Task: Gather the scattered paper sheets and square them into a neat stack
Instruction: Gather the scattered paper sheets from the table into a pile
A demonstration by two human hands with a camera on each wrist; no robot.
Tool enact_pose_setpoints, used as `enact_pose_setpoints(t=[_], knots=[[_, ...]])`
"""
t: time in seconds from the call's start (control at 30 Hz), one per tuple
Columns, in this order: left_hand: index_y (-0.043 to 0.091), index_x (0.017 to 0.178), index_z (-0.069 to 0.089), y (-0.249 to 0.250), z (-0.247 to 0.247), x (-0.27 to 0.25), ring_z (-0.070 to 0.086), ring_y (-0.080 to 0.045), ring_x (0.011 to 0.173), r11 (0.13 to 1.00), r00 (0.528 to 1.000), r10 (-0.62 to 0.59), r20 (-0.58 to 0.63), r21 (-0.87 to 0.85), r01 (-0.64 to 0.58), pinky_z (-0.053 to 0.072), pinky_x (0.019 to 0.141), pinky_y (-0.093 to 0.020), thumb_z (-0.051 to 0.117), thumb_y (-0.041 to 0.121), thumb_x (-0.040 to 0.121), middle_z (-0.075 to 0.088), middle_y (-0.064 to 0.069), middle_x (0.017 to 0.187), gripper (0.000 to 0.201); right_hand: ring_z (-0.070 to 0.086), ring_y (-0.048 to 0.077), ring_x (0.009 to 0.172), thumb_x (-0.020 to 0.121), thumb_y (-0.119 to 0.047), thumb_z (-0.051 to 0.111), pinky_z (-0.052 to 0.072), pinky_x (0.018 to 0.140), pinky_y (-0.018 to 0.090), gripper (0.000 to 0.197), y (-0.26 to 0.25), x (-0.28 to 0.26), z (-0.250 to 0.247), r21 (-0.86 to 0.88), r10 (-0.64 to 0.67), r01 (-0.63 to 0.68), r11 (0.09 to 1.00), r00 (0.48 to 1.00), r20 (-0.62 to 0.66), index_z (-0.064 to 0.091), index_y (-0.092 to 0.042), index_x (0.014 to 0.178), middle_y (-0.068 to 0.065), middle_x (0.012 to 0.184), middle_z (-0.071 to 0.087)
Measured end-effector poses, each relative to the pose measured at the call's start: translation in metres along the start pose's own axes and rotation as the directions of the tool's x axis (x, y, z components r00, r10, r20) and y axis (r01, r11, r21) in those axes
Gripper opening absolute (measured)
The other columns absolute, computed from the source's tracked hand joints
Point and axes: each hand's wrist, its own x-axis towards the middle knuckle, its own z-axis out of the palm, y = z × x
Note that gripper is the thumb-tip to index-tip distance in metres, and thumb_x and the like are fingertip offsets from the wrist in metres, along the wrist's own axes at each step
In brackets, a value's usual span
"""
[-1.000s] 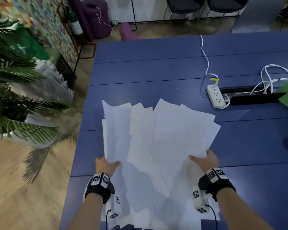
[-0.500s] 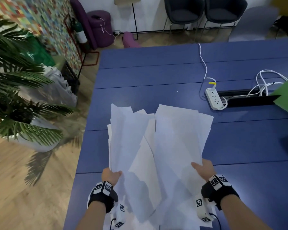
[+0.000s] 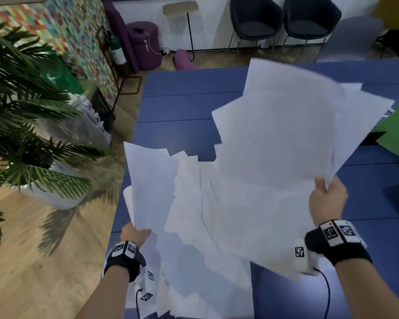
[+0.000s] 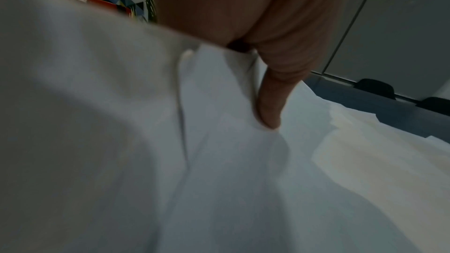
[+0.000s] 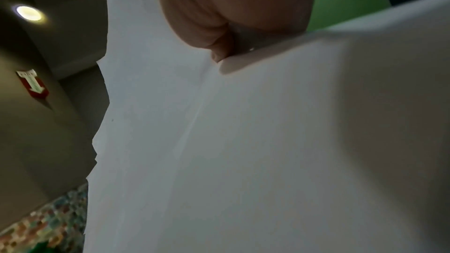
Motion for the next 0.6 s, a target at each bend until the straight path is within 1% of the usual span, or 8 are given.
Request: enact_pose_setpoints(t=[0.1,0.2,0.27,0.37,0.43,0.47,0.57,0.6], knots=[[-0.004,0.109,0.062,0.002,0.009,0.002,0.063,-0.039,0.098,0.999,0.998,0.022,0.066,0.022,-0.024,0.054,0.085,-0.048,0.075,0.008,0.072,0.067,-0.022,0.109,0.041,0.056,0.025,0.081,0.093,-0.017,0.045,0.049,0.081,0.048,0.020,-0.024,0.014,-0.005,0.084,-0.050,0.054,0.995,0.997,-0.051,0.058,-0.003,0.093,0.013,0.084,0.060],[-0.001,0.111,0.061,0.008,0.024,0.000,0.063,-0.038,0.101,0.999,0.992,0.042,0.120,0.014,-0.044,0.053,0.086,-0.045,0.075,0.010,0.071,0.067,-0.019,0.111,0.044,0.056,0.021,0.088,0.093,-0.013,0.046,0.045,0.082,0.035,0.021,-0.043,0.017,0.001,0.174,-0.070,0.068,0.982,0.998,0.004,0.060,-0.002,0.103,0.009,0.092,0.061],[-0.001,0.112,0.061,0.011,0.034,0.001,0.063,-0.037,0.102,0.999,0.986,0.049,0.162,-0.025,-0.045,0.052,0.088,-0.044,0.076,0.009,0.070,0.067,-0.017,0.111,0.046,0.058,0.024,0.093,0.093,-0.011,0.047,0.043,0.083,0.032,0.022,-0.043,0.013,0.016,0.150,-0.064,0.052,0.987,0.995,0.078,0.061,-0.003,0.108,0.013,0.097,0.063],[0.001,0.115,0.057,0.010,0.048,0.013,0.062,-0.034,0.105,0.997,0.977,0.033,0.211,-0.070,-0.019,0.050,0.090,-0.040,0.078,0.013,0.067,0.064,-0.011,0.111,0.054,0.059,0.038,0.104,0.091,-0.011,0.048,0.046,0.088,0.043,0.022,-0.026,-0.002,0.045,0.018,-0.013,0.010,1.000,0.982,0.191,0.061,-0.005,0.109,0.022,0.108,0.066],[0.002,0.117,0.053,0.009,0.049,0.019,0.061,-0.034,0.104,0.996,0.985,0.019,0.171,-0.084,-0.005,0.051,0.092,-0.044,0.079,0.022,0.061,0.063,-0.013,0.117,0.065,0.058,0.041,0.108,0.092,-0.012,0.047,0.047,0.091,0.046,0.029,-0.007,-0.017,0.061,-0.100,0.048,-0.020,0.995,0.957,0.286,0.058,-0.006,0.119,0.021,0.116,0.065],[0.001,0.119,0.051,0.014,0.044,0.016,0.061,-0.035,0.103,0.992,0.992,0.014,0.129,-0.130,0.003,0.051,0.092,-0.046,0.077,0.023,0.063,0.063,-0.013,0.118,0.066,0.056,0.041,0.112,0.093,-0.012,0.047,0.047,0.093,0.046,0.034,0.001,-0.026,0.068,-0.150,0.078,-0.029,0.988,0.940,0.333,0.055,-0.008,0.125,0.019,0.120,0.064],[-0.007,0.123,0.041,0.024,0.032,0.007,0.057,-0.036,0.109,0.974,0.999,-0.043,0.015,-0.223,0.046,0.046,0.091,-0.040,0.066,0.011,0.081,0.057,-0.013,0.114,0.053,0.055,0.039,0.114,0.091,-0.008,0.047,0.045,0.094,0.042,0.038,0.020,-0.050,0.087,-0.254,0.152,-0.042,0.966,0.889,0.431,0.054,-0.009,0.128,0.017,0.122,0.063],[-0.007,0.126,0.038,0.024,0.031,0.007,0.055,-0.037,0.113,0.969,0.998,-0.063,0.007,-0.241,0.063,0.044,0.091,-0.040,0.064,0.013,0.084,0.056,-0.017,0.120,0.053,0.056,0.038,0.113,0.090,-0.006,0.046,0.045,0.094,0.040,0.038,0.022,-0.057,0.094,-0.259,0.164,-0.044,0.965,0.870,0.465,0.055,-0.009,0.126,0.017,0.120,0.064]])
